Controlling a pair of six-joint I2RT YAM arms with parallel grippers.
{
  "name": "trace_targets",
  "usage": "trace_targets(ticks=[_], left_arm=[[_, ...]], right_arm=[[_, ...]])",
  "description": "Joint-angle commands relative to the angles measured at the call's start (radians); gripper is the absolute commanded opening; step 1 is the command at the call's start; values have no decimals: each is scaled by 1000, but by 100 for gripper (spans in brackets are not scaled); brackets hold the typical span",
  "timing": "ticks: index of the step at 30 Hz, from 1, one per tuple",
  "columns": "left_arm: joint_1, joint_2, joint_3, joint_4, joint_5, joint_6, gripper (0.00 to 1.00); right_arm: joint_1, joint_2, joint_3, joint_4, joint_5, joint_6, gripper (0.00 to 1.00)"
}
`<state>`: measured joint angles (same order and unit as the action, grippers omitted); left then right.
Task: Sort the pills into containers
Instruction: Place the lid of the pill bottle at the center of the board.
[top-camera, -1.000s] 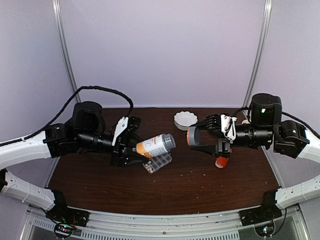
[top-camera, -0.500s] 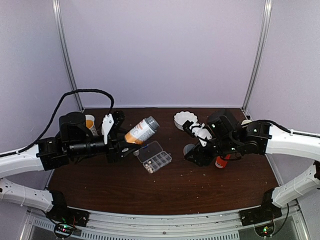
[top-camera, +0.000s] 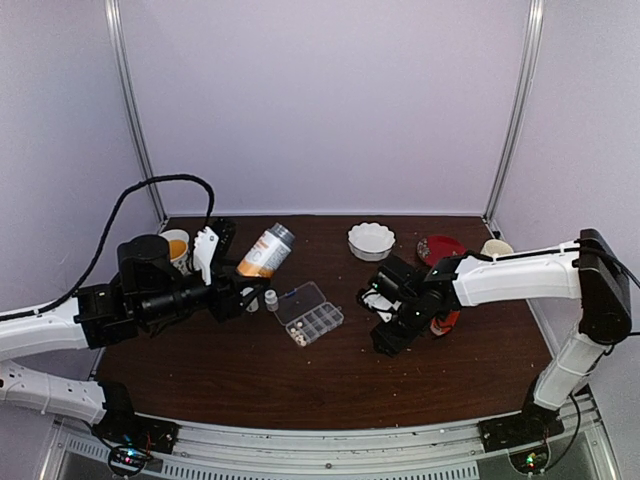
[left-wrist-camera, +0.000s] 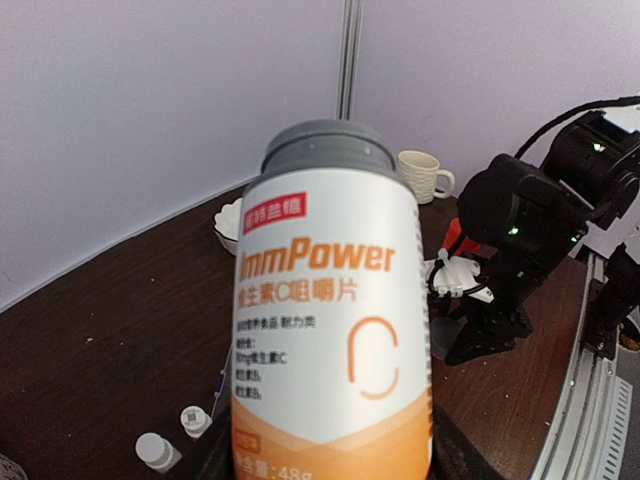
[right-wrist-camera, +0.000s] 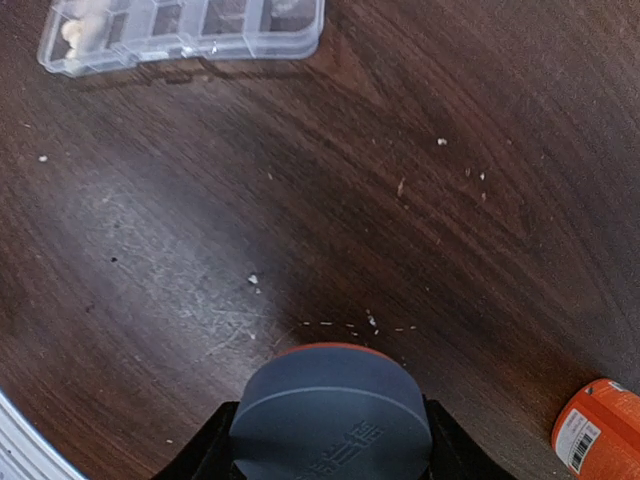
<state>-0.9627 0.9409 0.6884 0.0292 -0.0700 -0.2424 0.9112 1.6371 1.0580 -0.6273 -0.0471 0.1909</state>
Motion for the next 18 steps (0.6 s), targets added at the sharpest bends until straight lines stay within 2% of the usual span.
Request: trace_targets(ticks=[1,2,8,13,18], left_arm=[[5,-22,-22,79,-30,-33,0],[5,-21,-27,83,-28,-35,0],[4,22,-17,68,62,0,0],[5,88,12,21,100,1,0],[4,136,10,24,159,5,0]], right_arm=[[-22,45,34,-16,18,-10,35],[-24,55,35,-15,20,-13,38],[-35,56,39,5,75,-7,84],[-60,0,68,24,91,-10,89],[-74,-67,76,115,104,-9,86]])
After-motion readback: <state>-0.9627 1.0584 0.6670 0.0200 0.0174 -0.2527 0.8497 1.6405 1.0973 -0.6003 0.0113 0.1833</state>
